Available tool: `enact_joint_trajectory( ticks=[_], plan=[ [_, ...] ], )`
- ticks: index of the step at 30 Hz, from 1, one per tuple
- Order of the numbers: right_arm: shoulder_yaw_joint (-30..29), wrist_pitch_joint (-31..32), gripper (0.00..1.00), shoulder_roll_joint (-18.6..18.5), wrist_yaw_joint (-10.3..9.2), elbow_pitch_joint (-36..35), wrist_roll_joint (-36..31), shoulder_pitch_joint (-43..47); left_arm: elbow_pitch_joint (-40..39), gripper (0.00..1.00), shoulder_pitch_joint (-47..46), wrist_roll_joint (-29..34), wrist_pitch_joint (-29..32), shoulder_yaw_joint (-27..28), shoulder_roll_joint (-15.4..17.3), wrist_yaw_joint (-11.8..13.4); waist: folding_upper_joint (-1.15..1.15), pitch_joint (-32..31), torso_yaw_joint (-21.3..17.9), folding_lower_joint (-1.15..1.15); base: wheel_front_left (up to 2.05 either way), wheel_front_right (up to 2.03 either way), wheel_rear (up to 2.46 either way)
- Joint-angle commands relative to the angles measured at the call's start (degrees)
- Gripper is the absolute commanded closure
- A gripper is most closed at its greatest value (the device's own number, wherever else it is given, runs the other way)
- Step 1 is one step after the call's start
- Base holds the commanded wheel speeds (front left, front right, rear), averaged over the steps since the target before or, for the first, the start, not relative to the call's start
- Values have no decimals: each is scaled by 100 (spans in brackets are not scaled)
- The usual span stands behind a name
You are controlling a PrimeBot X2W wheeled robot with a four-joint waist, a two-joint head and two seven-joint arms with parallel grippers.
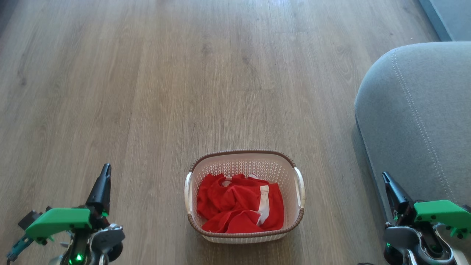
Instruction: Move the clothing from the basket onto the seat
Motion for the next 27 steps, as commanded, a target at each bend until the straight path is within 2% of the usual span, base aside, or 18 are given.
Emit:
enact_joint_trajectory(
  ticks=[1, 11, 12, 13, 27],
  plan=[
    [99, 41, 100, -38, 40, -230, 36, -289, -171, 100, -319, 15, 41, 204, 23, -39, 0, 0, 0, 0, 0, 0, 0],
    [99, 41, 100, -38, 40, -230, 36, -289, -171, 100, -319, 15, 41, 204, 23, -39, 0, 0, 0, 0, 0, 0, 0],
    [0, 0, 100, 0, 0, -1, 0, 0, 0, 100, -1, 0, 0, 0, 0, 0, 0, 0, 0, 0, 0, 0, 0],
    [6, -2, 0, 2, 0, 39, 0, 6, 38, 0, 10, 0, -5, -7, -1, 3, 0, 0, 0, 0, 0, 0, 0],
    [133, -194, 0, -52, 3, -32, -174, 72, 69, 0, 44, 132, -212, -131, 30, 1, 0, 4, 17, 0, 0, 0, 0]
  ],
)
